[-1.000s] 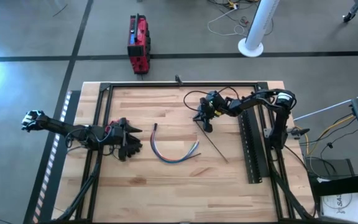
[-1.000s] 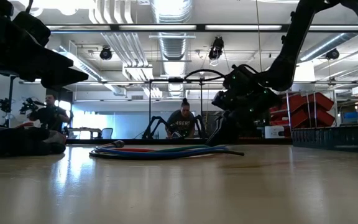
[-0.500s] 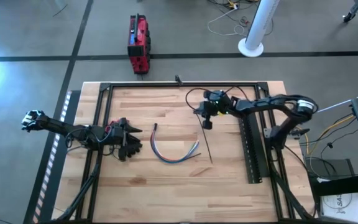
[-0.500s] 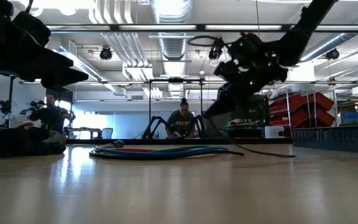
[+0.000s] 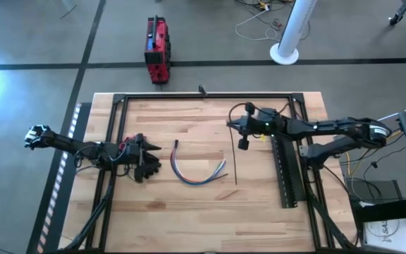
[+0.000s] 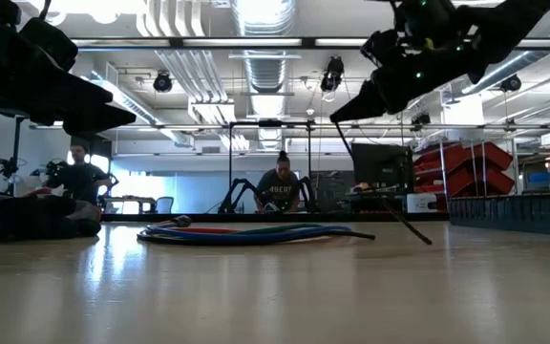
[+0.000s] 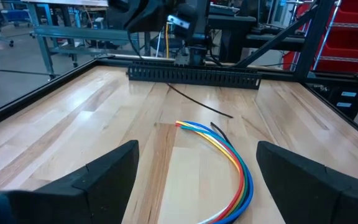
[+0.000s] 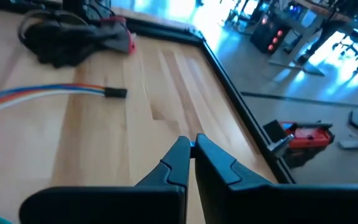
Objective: Ziptie cables
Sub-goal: Wrap the colored cable wires with the black zip tie
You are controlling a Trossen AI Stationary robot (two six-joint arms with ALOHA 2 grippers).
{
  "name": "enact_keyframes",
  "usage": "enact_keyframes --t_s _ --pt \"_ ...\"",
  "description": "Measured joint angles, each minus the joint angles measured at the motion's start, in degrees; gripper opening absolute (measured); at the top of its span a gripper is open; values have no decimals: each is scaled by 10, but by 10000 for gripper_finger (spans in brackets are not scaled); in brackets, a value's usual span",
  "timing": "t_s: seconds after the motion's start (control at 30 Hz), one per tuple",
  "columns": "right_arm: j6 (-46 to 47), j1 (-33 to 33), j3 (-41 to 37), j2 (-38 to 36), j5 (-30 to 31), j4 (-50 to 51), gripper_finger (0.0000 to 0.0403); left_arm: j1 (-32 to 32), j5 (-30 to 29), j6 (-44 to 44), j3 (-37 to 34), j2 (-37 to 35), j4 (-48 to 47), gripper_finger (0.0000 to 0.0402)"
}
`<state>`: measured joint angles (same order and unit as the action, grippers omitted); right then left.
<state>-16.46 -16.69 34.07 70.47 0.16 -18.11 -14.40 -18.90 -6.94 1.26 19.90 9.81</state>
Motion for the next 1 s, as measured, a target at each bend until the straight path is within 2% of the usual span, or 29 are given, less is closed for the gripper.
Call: enact_keyframes --t_s 0.33,0.63,0.77,1.0 --pt "30 7 -4 -43 -3 15 1 0 0 0 0 0 0 311" --pt "33 9 -4 -48 -6 38 1 0 0 0 0 0 4 311" --pt "34 16 -4 -48 -6 52 1 0 0 0 0 1 53 311" --pt "23 22 -4 -50 -6 63 1 0 0 -28 0 15 200 311"
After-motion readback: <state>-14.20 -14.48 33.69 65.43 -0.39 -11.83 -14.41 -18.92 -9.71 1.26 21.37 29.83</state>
